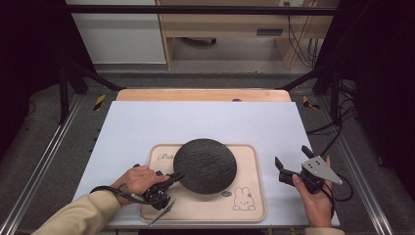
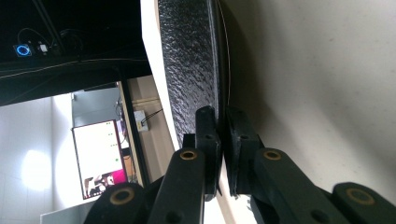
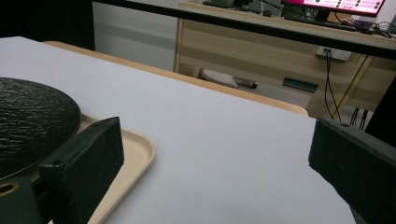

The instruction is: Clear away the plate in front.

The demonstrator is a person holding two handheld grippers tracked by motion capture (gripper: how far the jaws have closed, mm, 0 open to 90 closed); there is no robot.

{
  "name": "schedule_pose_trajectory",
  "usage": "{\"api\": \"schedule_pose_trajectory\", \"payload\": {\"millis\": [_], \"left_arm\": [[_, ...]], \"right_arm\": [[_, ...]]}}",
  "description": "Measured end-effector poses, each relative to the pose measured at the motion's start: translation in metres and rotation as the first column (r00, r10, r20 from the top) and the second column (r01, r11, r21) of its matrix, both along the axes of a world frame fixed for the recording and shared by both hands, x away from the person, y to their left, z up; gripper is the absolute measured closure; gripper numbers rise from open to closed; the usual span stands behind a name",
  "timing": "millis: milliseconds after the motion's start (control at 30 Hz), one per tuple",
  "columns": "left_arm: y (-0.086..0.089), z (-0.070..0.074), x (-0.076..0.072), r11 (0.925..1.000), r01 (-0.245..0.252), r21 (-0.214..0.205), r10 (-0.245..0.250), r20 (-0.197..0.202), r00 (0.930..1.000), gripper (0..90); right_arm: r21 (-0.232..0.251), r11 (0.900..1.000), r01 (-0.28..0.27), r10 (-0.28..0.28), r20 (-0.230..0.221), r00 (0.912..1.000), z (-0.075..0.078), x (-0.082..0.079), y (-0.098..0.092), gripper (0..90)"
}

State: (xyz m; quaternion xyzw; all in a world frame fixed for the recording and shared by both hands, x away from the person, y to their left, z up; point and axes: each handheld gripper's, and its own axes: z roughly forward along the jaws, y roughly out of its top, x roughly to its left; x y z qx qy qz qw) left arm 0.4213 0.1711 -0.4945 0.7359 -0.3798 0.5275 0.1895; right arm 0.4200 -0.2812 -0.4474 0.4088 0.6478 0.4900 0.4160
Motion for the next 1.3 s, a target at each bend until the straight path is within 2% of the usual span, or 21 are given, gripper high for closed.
{"api": "schedule_pose_trajectory", "payload": {"millis": [367,433,467,533,567,933,1300], "left_arm": [[0.0024,-0.0039,-0.0038,0.9997,-0.005,0.024,0.005,0.010,0.9999,85.2],[0.0027,-0.0051,-0.0043,0.9998,-0.005,0.021,0.005,0.007,1.0000,85.4],[0.0027,-0.0070,-0.0039,1.0000,0.005,-0.004,-0.005,-0.011,0.9999,85.4],[0.0036,-0.0075,-0.0045,1.0000,-0.001,-0.001,0.001,-0.010,0.9999,85.4],[0.0038,-0.0061,-0.0055,0.9995,-0.009,0.029,0.008,0.012,0.9999,85.6],[0.0059,-0.0085,-0.0044,0.9991,-0.004,0.042,0.003,0.006,1.0000,86.8],[0.0067,-0.0094,-0.0049,0.9981,0.002,0.061,-0.004,0.027,0.9996,86.7]], "right_arm": [[-0.005,1.0000,0.001,-0.001,-0.003,1.0000,-0.0007,0.0005,-0.0010,3.6],[-0.002,1.0000,0.001,-0.001,-0.004,1.0000,-0.0008,0.0007,-0.0008,3.6],[-0.003,1.0000,0.000,0.000,-0.005,1.0000,-0.0010,0.0009,-0.0007,3.6],[-0.005,1.0000,-0.002,0.001,-0.007,1.0000,-0.0013,0.0012,-0.0008,3.7],[-0.007,1.0000,-0.002,0.002,-0.007,1.0000,-0.0013,0.0011,-0.0009,3.6],[-0.007,1.0000,-0.003,0.003,-0.007,1.0000,-0.0012,0.0012,-0.0004,3.7],[-0.005,1.0000,-0.004,0.004,-0.005,1.0000,-0.0008,0.0006,-0.0006,3.6]]}}
